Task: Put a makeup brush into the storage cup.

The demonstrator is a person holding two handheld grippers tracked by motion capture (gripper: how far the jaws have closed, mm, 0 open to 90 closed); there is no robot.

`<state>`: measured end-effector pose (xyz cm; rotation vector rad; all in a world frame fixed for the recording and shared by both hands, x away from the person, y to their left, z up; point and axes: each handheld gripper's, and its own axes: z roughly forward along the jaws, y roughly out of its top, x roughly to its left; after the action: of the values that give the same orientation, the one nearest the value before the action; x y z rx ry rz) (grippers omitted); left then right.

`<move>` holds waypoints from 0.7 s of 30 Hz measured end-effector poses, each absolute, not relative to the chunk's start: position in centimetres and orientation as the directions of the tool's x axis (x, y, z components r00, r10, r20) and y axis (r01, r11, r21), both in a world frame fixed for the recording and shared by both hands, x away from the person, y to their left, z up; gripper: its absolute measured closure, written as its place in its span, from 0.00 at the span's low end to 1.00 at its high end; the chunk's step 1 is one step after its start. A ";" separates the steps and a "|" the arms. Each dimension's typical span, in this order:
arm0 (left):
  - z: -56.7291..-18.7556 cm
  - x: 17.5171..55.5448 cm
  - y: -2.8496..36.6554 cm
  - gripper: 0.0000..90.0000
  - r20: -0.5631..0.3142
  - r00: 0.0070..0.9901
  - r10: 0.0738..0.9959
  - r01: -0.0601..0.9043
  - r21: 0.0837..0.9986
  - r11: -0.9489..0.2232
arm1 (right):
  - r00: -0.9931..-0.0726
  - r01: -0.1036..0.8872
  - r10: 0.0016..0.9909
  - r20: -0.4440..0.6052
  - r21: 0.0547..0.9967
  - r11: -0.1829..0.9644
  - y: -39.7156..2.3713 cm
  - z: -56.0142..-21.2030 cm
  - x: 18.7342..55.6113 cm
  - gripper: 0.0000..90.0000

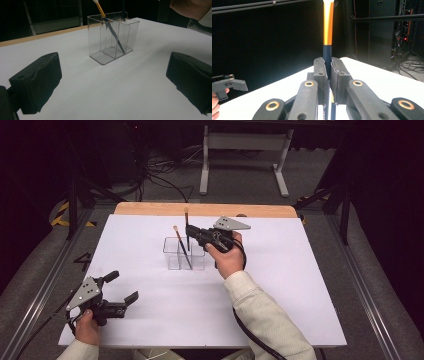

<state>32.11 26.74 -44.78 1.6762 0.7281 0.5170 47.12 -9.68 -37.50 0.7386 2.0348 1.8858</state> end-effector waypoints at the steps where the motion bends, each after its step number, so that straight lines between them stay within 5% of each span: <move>1: -44.8 32.1 26.7 0.01 -0.045 0.708 0.705 0.190 0.973 -0.128 | -0.833 0.185 0.534 0.143 0.982 0.025 -9.6 -37.7 47.2 0.92; 21: -44.8 32.1 26.7 0.01 -0.046 0.707 0.706 0.189 0.974 -0.125 | -0.827 0.229 0.536 0.170 0.972 0.046 -9.1 -39.6 47.4 0.92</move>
<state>32.09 26.74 -44.79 1.6730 0.7282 0.5176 47.40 -9.05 -39.57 0.7843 2.0826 1.8590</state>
